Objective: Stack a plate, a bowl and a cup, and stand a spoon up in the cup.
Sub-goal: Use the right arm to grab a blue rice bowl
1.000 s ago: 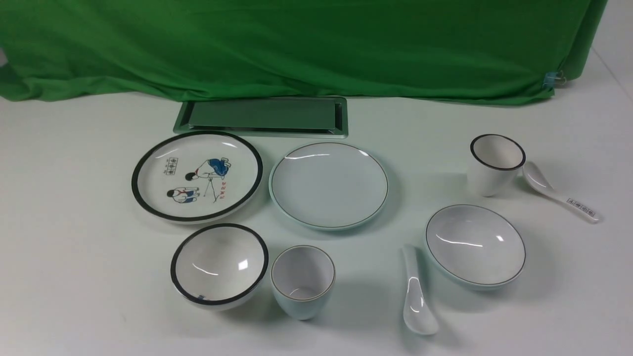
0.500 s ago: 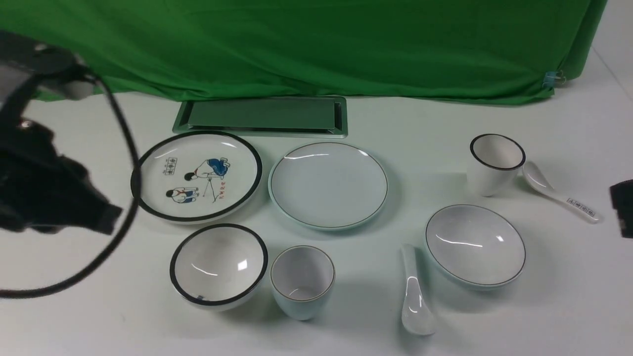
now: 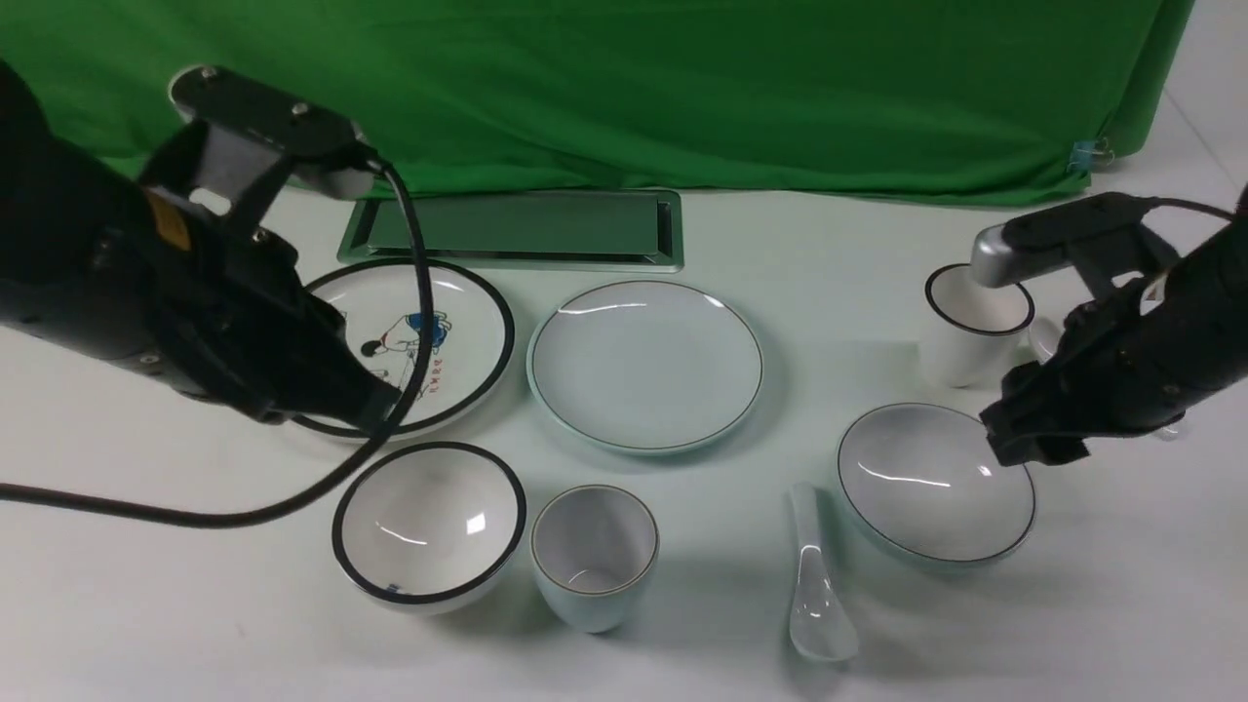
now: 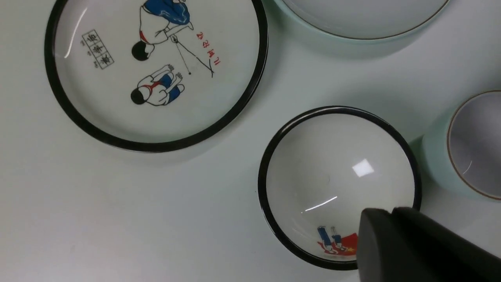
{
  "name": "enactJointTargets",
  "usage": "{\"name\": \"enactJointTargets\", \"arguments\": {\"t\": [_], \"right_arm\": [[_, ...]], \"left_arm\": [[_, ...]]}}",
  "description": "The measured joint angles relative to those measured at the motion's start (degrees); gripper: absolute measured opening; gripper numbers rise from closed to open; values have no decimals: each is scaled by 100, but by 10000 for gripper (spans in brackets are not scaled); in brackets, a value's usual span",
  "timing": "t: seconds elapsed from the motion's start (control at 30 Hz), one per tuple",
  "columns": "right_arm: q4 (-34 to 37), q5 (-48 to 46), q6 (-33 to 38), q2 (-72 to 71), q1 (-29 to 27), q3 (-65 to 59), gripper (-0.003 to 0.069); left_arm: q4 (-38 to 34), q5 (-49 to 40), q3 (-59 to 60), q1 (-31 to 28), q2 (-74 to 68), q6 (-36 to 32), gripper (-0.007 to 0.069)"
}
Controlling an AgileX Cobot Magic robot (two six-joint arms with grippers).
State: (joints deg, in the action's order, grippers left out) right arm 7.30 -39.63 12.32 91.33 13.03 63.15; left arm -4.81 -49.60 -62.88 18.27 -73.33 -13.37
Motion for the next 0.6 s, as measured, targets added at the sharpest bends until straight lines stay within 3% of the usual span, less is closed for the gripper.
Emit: {"name": "enactJointTargets", "arguments": {"t": [0.03,0.1,0.23,0.37,0.5,0.6], "right_arm": [[-198,176,-244,263,0,58,490],[-315,302,-361,398,0,78,502],[-445,654,-568,924,0,96,484],[-457,732,-619,1237,0,96,402],[-396,797,-663,1322,0,151,188],[-365,744,-663,1195,0,211,141]], "left_arm": [[0,50,0,0,-34,-20,-28],[0,76,0,0,-56,-20,-28],[-13,126,0,0,-101,-27,-28],[-18,176,0,0,-101,-27,-28],[-18,187,0,0,-101,-27,-28],[-18,162,0,0,-101,-27,-28]]}}
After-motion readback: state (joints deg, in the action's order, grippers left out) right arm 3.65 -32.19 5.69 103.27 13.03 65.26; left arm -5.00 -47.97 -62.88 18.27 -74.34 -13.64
